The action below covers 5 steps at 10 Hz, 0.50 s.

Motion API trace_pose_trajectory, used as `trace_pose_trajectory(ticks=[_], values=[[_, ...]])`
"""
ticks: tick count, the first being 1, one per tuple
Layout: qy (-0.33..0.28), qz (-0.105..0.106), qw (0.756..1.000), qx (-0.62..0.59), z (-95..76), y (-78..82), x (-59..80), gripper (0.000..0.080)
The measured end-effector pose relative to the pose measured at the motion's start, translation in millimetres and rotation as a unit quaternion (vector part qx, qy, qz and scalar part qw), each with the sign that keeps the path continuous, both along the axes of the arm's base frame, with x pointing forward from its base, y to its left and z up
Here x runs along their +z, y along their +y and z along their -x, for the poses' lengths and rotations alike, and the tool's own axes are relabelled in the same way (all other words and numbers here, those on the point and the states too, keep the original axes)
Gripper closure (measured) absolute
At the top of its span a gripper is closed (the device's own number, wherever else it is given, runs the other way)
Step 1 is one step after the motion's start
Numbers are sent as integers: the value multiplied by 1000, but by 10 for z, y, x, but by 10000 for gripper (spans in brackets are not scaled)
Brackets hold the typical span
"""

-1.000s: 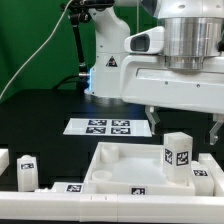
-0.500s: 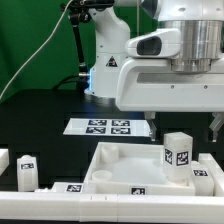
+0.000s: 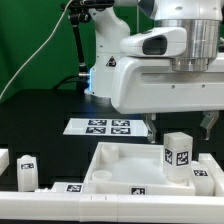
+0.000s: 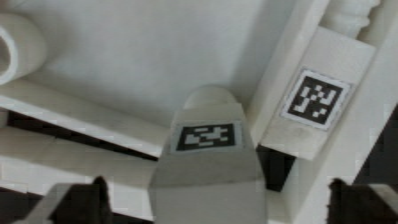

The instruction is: Assemble one leg

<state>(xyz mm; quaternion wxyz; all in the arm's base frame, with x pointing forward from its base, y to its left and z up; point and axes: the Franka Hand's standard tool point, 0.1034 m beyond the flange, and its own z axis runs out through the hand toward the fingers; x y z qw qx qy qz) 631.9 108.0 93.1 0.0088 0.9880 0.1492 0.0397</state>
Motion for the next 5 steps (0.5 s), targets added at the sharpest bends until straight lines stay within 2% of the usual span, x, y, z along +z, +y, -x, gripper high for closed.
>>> trace_pose_trajectory(ticks=[1, 2, 3, 5], values=[[0, 0, 1000, 0, 0, 0, 0, 386], [0, 0, 1000, 0, 0, -1, 0, 386], [0, -1, 1000, -9, 0, 0, 0, 520], [0, -2, 1000, -19, 0, -1, -1, 520]])
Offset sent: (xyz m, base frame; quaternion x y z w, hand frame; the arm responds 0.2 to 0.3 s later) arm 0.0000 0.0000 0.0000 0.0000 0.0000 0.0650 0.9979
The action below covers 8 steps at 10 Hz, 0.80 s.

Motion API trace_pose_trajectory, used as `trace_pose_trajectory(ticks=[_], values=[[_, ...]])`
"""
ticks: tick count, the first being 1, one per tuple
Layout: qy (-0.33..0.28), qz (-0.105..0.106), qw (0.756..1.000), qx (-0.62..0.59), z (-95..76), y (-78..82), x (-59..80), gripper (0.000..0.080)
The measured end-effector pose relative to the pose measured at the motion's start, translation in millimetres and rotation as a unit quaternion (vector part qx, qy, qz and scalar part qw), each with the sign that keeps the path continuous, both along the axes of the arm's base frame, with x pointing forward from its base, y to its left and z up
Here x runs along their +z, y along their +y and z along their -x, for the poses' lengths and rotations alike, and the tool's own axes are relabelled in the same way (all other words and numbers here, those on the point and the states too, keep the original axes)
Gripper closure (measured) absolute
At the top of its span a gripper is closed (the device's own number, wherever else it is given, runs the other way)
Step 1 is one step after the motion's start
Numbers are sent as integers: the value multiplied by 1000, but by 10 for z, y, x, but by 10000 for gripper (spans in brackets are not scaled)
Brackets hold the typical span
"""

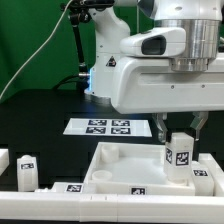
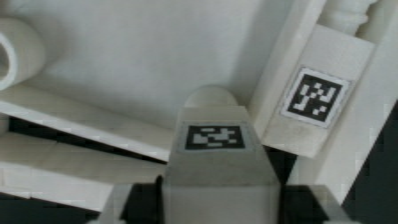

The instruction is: Assemble one leg

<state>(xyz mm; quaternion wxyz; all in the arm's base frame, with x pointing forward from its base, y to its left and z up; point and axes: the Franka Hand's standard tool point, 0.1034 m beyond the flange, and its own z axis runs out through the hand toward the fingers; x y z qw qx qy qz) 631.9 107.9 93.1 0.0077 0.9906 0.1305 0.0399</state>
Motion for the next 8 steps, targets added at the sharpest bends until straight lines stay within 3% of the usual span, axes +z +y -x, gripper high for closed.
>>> trace_pose_trajectory(ticks=[3, 6, 8], values=[[0, -16, 981, -193, 15, 32, -8, 520], [1, -31, 921, -389, 29, 64, -18, 518], [9, -33, 857, -514, 3, 88, -20, 518]])
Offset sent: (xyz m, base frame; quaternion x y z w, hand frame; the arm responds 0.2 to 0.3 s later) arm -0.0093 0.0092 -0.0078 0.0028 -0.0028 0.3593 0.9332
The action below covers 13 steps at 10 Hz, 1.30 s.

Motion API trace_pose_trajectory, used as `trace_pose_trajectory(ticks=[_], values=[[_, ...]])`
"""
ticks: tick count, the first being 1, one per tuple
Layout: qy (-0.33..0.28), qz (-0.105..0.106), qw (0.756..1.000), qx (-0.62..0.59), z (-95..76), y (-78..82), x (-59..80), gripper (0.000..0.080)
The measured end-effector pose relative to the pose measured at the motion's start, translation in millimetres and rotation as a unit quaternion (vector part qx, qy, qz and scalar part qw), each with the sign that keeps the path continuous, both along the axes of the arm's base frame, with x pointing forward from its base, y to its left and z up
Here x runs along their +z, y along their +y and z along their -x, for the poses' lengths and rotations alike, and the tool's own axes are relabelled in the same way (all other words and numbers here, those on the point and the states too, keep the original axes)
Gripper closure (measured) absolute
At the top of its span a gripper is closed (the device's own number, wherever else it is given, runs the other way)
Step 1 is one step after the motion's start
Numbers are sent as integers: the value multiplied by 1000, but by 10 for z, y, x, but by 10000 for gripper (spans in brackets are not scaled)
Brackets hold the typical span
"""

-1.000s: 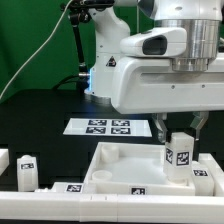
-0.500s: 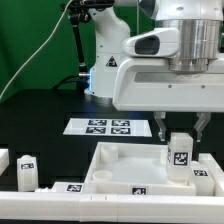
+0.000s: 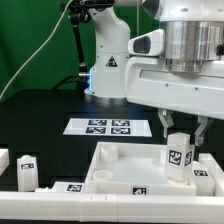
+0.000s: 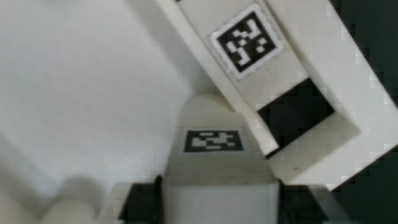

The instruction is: Assemble one leg

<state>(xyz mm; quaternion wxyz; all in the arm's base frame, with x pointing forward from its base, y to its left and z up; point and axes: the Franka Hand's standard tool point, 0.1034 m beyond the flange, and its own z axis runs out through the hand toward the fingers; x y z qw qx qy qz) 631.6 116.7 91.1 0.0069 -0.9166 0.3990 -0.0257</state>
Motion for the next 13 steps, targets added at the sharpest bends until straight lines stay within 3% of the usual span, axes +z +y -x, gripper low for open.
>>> trace_pose_trajectory(ticks=[3, 5, 7, 8, 9, 13], values=[[10, -2, 995, -98, -36, 1, 1, 518], [10, -1, 996, -84, -35, 1, -2, 518], [7, 2, 1000, -7, -41, -29, -14, 266], [5, 6, 998, 60, -46, -48, -21, 266], [6, 10, 991, 131, -47, -55, -31, 172], [8, 18, 958, 285, -46, -74, -49, 150]])
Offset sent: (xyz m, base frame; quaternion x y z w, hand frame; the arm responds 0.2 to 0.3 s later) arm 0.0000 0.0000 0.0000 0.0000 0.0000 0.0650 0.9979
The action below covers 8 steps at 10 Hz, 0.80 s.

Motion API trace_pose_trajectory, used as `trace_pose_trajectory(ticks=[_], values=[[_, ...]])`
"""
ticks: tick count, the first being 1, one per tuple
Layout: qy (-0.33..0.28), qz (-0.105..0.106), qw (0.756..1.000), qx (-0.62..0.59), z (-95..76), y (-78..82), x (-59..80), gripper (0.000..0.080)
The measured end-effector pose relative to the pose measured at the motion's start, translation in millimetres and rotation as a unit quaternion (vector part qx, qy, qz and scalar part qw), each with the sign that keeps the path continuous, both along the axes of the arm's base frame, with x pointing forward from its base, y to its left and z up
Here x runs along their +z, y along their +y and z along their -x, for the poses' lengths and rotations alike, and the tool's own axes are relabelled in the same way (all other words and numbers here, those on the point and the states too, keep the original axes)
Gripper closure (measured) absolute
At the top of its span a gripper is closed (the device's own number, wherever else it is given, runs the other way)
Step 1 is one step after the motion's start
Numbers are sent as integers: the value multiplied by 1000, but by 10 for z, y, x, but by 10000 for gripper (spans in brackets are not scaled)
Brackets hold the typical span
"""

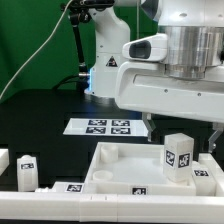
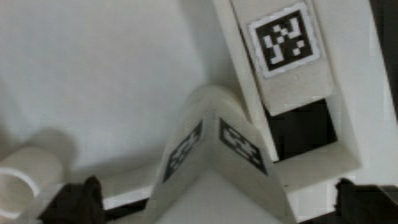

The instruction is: Assemble one leg

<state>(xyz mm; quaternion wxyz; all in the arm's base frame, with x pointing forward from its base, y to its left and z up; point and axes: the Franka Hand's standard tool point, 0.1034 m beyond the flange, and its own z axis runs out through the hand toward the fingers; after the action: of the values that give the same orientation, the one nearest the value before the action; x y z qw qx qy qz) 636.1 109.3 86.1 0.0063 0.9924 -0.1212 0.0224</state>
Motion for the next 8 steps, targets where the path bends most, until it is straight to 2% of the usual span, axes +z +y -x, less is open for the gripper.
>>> trace_pose_trajectory(ticks=[2, 5, 8], values=[[2, 5, 995, 97, -3, -17, 1, 150], [3, 11, 976, 220, -11, -8, 8, 150], [3, 15, 965, 261, -5, 19, 0, 150]])
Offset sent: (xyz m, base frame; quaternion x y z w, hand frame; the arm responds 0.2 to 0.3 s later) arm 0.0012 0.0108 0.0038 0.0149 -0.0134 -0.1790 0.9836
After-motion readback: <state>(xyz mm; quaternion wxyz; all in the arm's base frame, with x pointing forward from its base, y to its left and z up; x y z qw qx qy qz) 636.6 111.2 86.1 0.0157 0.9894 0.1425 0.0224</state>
